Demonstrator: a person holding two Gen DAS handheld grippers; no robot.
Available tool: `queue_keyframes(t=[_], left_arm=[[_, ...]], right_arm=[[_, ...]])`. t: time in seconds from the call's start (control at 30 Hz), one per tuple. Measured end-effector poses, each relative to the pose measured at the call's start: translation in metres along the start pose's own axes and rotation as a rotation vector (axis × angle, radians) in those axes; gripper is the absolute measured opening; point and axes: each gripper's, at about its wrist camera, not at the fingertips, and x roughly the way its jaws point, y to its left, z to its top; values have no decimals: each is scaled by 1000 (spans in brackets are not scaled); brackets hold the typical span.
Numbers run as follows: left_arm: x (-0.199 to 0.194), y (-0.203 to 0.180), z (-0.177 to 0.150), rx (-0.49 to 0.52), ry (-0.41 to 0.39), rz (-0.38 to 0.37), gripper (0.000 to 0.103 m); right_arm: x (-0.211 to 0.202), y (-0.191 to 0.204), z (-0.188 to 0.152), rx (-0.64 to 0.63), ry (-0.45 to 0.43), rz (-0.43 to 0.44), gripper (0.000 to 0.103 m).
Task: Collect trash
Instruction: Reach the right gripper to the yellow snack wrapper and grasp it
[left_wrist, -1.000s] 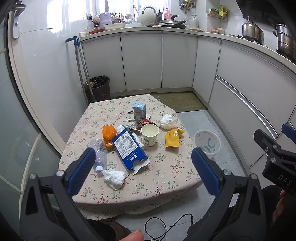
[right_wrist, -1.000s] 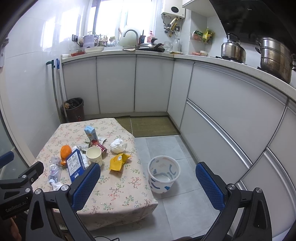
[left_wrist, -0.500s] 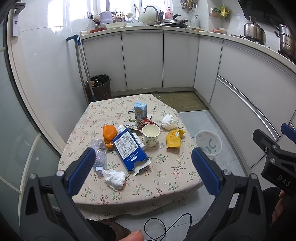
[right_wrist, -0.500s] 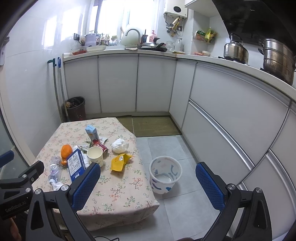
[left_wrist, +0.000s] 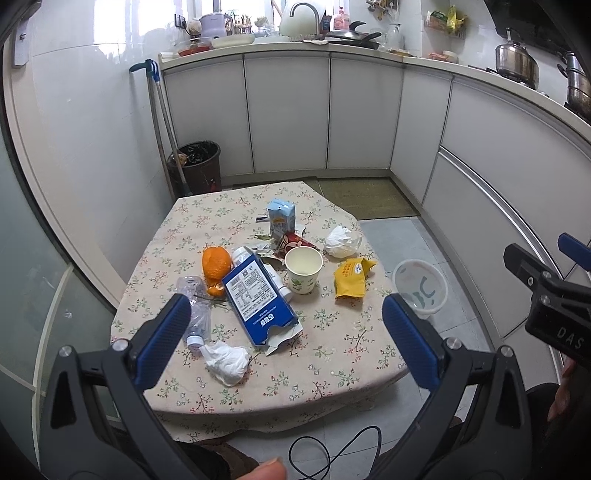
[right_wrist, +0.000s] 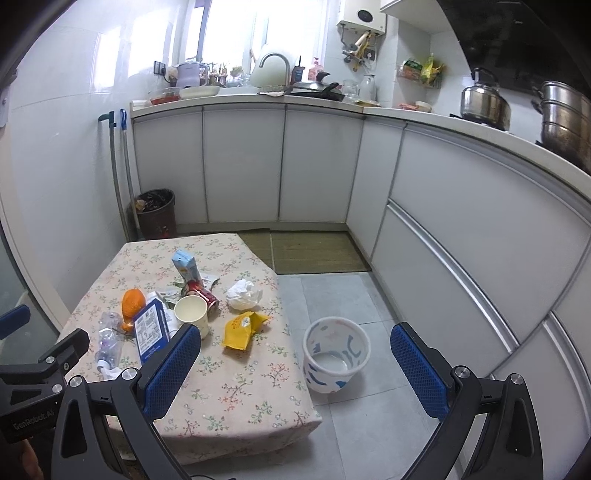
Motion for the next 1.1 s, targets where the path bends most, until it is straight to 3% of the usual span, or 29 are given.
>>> queue_keyframes(t=[0.13, 0.27, 0.4, 0.53, 0.67, 0.73, 0.83, 0.9, 1.03, 1.1], left_arm=[[15, 4, 7, 20, 5, -7, 103], [41, 13, 21, 26, 44, -73, 103], [65, 14, 34, 89, 49, -42, 103], [105, 20, 51, 100, 139, -131, 103], [151, 18, 63, 109, 230, -162, 101], [179, 17, 65, 101, 293, -185, 95], [224, 20, 60, 51, 393, -225, 76], [247, 23, 56, 46, 420, -202, 61], [282, 23, 51, 66, 477, -173, 44], [300, 25, 46, 47, 524, -192, 35]], right_arm=[[20, -1, 11, -30, 16, -1, 103], [49, -6, 28, -26, 59, 47, 103], [87, -5, 45, -39, 128, 111, 103], [133, -5, 53, -19, 222, 163, 103], [178, -9, 50, 27, 316, 200, 103], [198, -9, 42, 34, 358, 232, 98], [219, -4, 35, 30, 412, 269, 88], [238, -2, 31, 59, 450, 313, 79], [278, 3, 13, 119, 554, 393, 60], [295, 9, 4, 136, 602, 414, 57]])
